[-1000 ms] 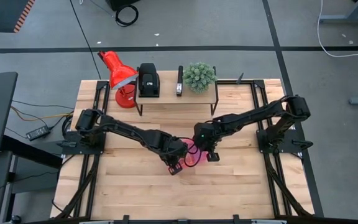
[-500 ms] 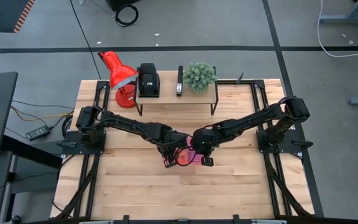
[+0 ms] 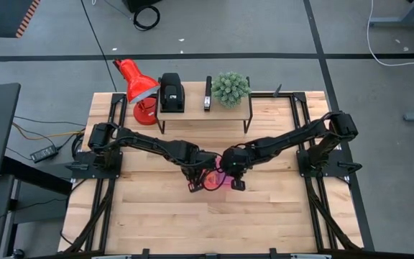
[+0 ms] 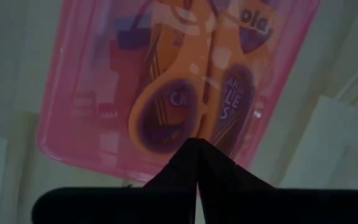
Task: Pack school essentials
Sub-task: Close the pink supply box
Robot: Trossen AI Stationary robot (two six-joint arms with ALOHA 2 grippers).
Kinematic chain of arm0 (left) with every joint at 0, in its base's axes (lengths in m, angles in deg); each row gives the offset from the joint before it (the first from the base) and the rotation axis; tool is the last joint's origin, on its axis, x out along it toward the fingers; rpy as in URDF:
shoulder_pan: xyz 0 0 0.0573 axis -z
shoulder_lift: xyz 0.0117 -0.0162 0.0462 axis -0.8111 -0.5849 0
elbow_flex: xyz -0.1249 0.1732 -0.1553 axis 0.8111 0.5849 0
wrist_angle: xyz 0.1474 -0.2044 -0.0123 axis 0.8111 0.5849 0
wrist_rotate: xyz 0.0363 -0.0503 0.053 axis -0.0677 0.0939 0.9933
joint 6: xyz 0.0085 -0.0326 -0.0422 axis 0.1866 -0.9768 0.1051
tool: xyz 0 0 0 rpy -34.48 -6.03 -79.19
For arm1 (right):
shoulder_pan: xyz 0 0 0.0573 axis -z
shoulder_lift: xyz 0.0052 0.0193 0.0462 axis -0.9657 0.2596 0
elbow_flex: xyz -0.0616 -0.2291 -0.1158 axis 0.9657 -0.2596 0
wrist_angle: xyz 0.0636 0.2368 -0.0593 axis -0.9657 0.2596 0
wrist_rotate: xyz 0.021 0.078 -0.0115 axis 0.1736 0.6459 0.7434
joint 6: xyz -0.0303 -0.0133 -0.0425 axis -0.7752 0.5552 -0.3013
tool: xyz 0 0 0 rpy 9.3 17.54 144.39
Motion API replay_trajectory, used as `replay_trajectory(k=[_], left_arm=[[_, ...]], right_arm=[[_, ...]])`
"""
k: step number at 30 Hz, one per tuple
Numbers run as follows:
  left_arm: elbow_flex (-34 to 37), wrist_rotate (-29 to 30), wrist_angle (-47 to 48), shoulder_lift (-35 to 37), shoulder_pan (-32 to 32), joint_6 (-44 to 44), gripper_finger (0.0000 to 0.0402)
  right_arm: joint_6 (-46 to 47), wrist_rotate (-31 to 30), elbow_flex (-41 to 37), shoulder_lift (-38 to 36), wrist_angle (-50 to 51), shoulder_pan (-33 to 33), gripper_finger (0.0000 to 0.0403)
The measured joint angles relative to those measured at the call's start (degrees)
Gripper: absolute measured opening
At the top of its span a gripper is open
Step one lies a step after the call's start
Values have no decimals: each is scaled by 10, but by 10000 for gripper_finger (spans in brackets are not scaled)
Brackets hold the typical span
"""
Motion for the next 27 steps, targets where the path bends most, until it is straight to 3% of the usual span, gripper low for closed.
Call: replay_trajectory(k=[20,27], left_arm=[[0,-2,9,0,0,-1,20],[0,-3,8,0,0,-1,4]], right_arm=[[2,-2,0,0,-3,11,6],[12,-1,1,0,-4,11,6]])
